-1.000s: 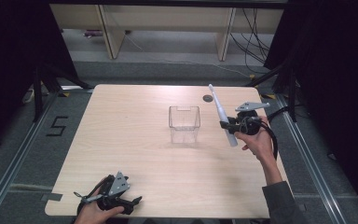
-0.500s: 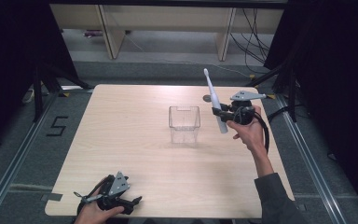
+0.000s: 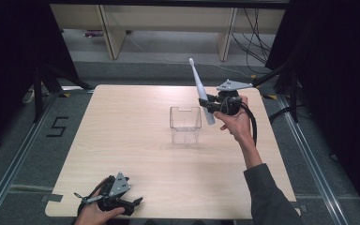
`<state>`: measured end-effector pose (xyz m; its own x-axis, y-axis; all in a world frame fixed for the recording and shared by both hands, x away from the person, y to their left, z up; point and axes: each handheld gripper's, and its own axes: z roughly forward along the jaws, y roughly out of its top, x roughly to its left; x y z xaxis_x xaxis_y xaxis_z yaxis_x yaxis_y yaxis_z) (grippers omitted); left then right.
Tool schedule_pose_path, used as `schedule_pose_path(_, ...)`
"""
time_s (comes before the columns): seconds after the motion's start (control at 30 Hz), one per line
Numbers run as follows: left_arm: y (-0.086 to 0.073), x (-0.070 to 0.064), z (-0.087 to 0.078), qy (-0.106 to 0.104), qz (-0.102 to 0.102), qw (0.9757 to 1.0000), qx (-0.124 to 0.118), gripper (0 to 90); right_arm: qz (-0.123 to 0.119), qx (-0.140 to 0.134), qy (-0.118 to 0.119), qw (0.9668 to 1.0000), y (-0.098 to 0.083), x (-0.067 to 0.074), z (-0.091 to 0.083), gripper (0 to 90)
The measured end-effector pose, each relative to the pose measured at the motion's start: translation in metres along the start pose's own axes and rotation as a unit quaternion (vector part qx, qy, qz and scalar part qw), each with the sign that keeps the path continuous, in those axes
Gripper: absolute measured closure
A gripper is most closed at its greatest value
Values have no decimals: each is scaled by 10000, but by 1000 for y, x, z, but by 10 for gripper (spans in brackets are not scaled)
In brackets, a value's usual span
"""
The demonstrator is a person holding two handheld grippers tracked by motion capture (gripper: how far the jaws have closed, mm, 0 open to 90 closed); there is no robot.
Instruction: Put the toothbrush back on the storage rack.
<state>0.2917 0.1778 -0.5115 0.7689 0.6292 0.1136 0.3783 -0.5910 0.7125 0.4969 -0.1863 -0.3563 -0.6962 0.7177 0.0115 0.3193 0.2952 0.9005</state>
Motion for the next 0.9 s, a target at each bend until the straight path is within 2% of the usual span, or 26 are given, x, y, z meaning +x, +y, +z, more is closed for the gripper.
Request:
schedule_pose_path(0.13,0,-1,0,-7,-70,10000,0,150,-48,-12,75,10000,5,6,8,669)
schedule_pose_path(0.17,0,0,0,4,14,10000,1,150,-123,-39,70,9999,7,6,11,669)
schedule_pose_path(0.2,0,0,0,2,7,10000,4,150,-131,-70,65,9999,8,7,13,669)
schedule_pose_path(0.27,0,-1,0,-13,-75,10000,1,150,-50,15,150,9999,10,11,18,669)
schedule_pose_path(0.33,0,0,0,0,1,10000,-4,150,-46,5,207,9998,12,14,24,670)
schedule_pose_path(0.37,0,0,0,1,0,10000,-4,150,-145,30,217,9997,13,13,27,669)
schedule_pose_path(0.43,0,0,0,-1,-1,10000,-1,150,-108,-9,174,9998,13,16,30,669)
schedule_pose_path(0.47,0,0,0,-16,-4,10000,24,150,-54,9,311,9995,14,18,37,669)
schedule_pose_path(0.53,0,1,-1,9,73,10000,40,150,-77,20,383,9992,13,19,42,669)
schedule_pose_path(0.57,0,1,-1,1,64,10000,42,150,-81,85,369,9992,13,20,44,669)
schedule_pose_path(0.6,0,1,-1,-21,67,10000,56,150,-133,33,327,9994,12,20,48,669)
schedule_pose_path(0.63,0,1,-1,-22,72,10000,63,150,-40,141,399,9991,11,21,49,670)
schedule_pose_path(0.7,0,1,-1,-15,75,10000,51,150,-115,111,349,9993,11,20,52,669)
schedule_pose_path(0.77,0,1,-1,-13,63,10000,41,150,-28,262,371,9990,7,20,58,670)
schedule_pose_path(0.9,1,1,-1,1,65,10000,39,150,-91,357,343,9987,3,18,66,669)
